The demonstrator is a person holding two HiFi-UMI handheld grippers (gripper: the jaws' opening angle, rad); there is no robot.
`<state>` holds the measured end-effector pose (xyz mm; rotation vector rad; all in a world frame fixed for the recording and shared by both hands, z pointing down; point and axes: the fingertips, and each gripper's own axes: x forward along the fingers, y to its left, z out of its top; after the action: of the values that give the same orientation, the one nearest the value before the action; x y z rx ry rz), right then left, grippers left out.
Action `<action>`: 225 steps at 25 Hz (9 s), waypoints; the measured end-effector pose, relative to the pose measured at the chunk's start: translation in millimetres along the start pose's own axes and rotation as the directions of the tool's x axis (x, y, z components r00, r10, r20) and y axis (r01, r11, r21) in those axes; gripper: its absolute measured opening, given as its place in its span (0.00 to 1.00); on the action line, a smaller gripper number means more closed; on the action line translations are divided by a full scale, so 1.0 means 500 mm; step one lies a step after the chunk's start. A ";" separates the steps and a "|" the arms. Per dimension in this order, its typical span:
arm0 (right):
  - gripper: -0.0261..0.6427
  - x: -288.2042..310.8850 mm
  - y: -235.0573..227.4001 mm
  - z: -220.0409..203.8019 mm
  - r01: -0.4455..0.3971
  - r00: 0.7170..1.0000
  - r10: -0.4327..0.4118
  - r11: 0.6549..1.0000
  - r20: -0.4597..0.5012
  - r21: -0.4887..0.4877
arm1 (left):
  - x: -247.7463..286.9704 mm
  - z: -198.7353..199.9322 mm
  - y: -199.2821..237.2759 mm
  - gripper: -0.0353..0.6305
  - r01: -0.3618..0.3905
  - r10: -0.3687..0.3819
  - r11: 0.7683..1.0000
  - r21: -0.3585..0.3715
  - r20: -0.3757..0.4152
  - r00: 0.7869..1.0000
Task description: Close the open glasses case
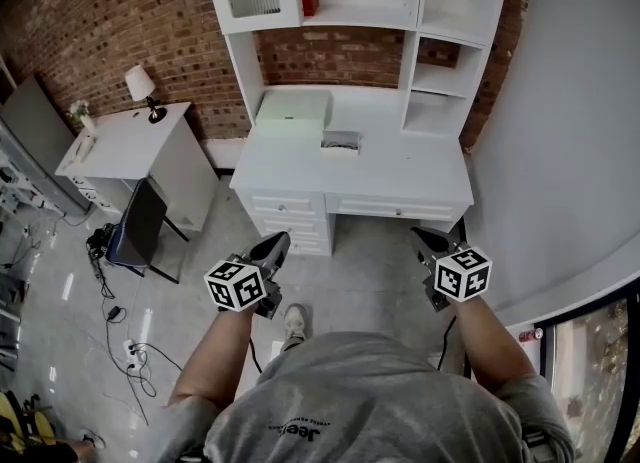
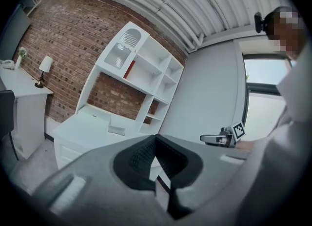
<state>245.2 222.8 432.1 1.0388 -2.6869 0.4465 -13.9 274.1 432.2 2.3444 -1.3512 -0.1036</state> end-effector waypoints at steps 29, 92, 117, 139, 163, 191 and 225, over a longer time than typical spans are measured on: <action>0.05 0.611 -0.155 0.224 0.200 0.980 -0.201 0.976 0.003 0.083 | 0.384 0.284 0.572 0.05 0.263 -0.263 0.965 -0.014 -0.132 0.956; 0.05 0.863 -0.597 0.258 0.103 0.993 -0.097 0.989 -0.063 0.110 | 0.818 0.279 0.695 0.05 0.178 -0.185 0.983 -0.051 -0.206 0.961; 0.51 0.930 -0.547 0.140 -0.195 0.946 0.172 0.979 -0.273 -0.061 | 0.869 0.158 0.674 0.64 0.435 -0.348 0.894 0.110 -0.441 0.827; 0.77 1.091 -0.595 -0.123 -0.472 0.762 0.201 0.823 -0.616 -0.315 | 0.994 -0.136 0.746 0.81 0.705 -0.210 0.591 0.393 -0.768 0.605; 0.62 1.118 -0.603 -0.173 -0.537 0.717 0.155 0.745 -0.679 -0.396 | 1.025 -0.188 0.769 0.60 0.740 -0.149 0.502 0.448 -0.798 0.584; 0.41 1.083 -0.566 -0.188 -0.472 0.771 0.075 0.734 -0.632 -0.489 | 0.971 -0.196 0.746 0.27 0.715 -0.109 0.503 0.485 -0.785 0.609; 0.33 1.005 -0.533 0.180 -0.159 0.971 0.105 0.954 -0.213 -0.254 | 0.925 0.175 0.666 0.27 0.390 -0.280 0.882 0.266 -0.372 0.885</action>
<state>54.5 -305.5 559.7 0.7018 -2.5562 0.1858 -65.2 -287.0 554.1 2.7107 -0.8362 0.4258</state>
